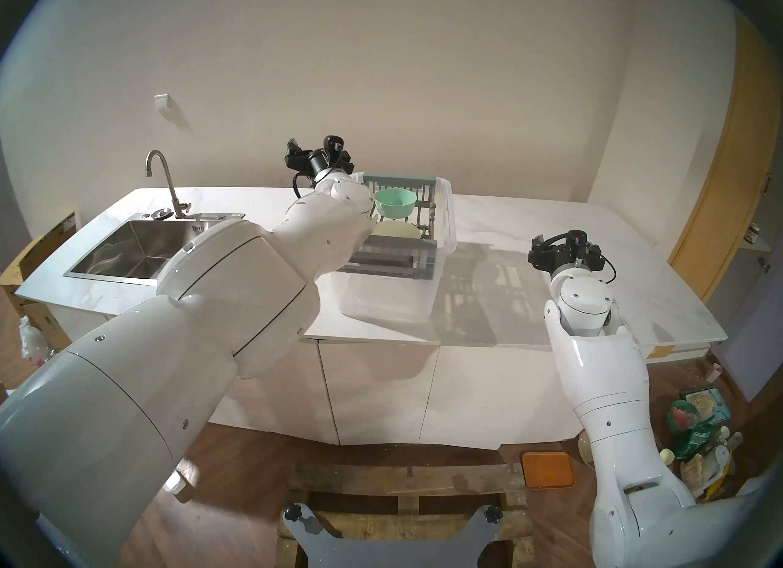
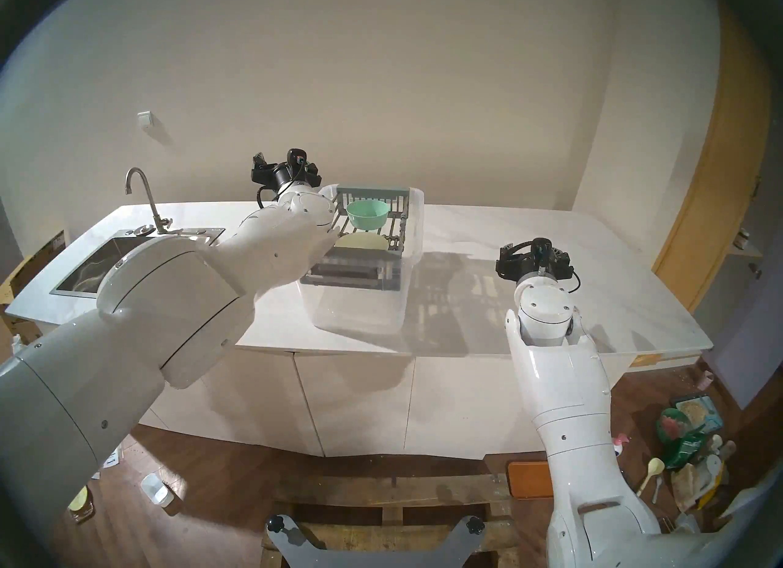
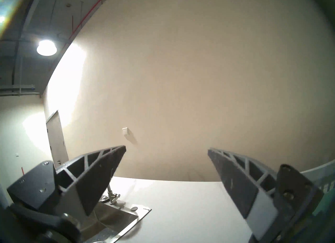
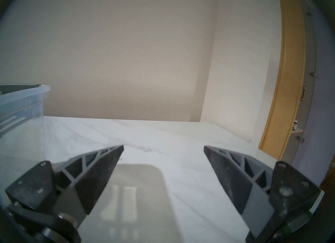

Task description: Place the plate or bowl neatly into the plate slot of the drying rack

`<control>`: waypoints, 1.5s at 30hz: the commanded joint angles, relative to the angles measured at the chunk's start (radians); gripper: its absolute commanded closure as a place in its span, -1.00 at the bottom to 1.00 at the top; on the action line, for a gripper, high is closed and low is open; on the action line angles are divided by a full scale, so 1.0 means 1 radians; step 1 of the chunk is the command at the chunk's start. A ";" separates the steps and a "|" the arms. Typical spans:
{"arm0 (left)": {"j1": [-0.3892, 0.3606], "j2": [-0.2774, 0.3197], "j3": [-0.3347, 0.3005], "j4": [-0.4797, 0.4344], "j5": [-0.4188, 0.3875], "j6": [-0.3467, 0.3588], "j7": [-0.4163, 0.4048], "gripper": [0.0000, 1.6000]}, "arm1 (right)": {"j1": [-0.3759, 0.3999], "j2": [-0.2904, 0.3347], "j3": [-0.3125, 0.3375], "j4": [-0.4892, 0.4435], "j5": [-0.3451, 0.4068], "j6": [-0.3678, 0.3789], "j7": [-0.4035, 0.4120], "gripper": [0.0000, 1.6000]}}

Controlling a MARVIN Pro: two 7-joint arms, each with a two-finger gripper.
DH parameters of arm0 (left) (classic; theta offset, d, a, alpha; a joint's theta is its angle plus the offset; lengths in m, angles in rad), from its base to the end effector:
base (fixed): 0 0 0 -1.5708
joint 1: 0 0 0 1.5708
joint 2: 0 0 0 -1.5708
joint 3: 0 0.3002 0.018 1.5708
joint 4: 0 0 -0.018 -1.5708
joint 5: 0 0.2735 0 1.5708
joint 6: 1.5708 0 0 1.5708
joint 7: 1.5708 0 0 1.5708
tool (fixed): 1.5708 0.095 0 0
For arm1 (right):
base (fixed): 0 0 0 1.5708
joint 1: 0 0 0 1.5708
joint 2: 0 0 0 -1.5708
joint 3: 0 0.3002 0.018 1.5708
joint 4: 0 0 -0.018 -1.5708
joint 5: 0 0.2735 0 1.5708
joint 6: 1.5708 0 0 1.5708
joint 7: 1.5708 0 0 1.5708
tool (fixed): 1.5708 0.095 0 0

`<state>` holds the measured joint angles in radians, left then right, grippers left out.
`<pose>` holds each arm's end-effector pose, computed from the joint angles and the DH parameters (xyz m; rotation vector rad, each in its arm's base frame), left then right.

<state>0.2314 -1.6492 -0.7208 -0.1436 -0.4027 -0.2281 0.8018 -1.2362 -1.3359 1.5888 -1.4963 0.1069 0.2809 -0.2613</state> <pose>0.6387 -0.0316 -0.0733 -1.5203 -0.2016 -2.0325 0.4709 -0.1145 -0.2132 1.9967 -0.2164 1.9926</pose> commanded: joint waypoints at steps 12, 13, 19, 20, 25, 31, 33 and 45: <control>-0.075 -0.014 0.018 -0.119 0.018 -0.200 0.082 -1.00 | 0.025 0.002 0.001 -0.020 -0.001 -0.008 0.000 -1.00; -0.078 -0.016 0.020 -0.128 0.019 -0.215 0.084 -1.00 | 0.025 0.002 0.001 -0.020 -0.001 -0.008 0.001 -1.00; -0.092 -0.012 0.019 -0.178 0.017 -0.280 0.102 -1.00 | 0.026 0.002 0.001 -0.019 -0.001 -0.008 0.001 -1.00; -0.093 -0.006 0.017 -0.187 0.015 -0.291 0.106 -1.00 | 0.026 0.002 0.001 -0.019 -0.001 -0.008 0.001 -1.00; -0.098 0.025 0.003 -0.222 0.006 -0.326 0.125 -1.00 | 0.027 0.002 0.001 -0.016 -0.001 -0.008 0.001 -1.00; -0.096 0.058 -0.010 -0.253 0.004 -0.347 0.138 -1.00 | 0.027 0.002 0.001 -0.013 -0.001 -0.007 0.001 -1.00; -0.094 0.069 -0.015 -0.262 0.004 -0.355 0.143 -1.00 | 0.027 0.002 0.001 -0.012 -0.001 -0.007 0.002 -1.00; -0.073 0.142 -0.035 -0.327 0.011 -0.396 0.168 -1.00 | 0.029 0.002 0.001 -0.006 -0.001 -0.008 0.003 -1.00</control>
<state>0.1882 -1.5334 -0.7523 -0.4268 -0.3989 -0.6006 0.9739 -1.2280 -1.3359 1.5888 -1.4802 0.1069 0.2809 -0.2582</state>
